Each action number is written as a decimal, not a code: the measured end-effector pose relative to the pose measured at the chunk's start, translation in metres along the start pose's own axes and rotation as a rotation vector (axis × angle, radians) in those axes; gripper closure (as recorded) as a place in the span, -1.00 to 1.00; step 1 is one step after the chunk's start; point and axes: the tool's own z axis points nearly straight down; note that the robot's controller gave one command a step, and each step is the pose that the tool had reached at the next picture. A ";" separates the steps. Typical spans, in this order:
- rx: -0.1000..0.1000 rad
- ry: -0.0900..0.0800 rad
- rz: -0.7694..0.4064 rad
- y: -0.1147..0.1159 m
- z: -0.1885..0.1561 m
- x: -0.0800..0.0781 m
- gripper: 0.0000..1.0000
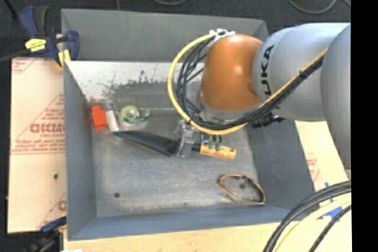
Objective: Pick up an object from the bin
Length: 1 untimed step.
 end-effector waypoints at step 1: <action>0.008 0.021 0.120 -0.032 -0.120 0.033 1.00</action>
Offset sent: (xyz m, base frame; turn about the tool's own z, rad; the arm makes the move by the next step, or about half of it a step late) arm 0.0000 0.0000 0.0000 0.0000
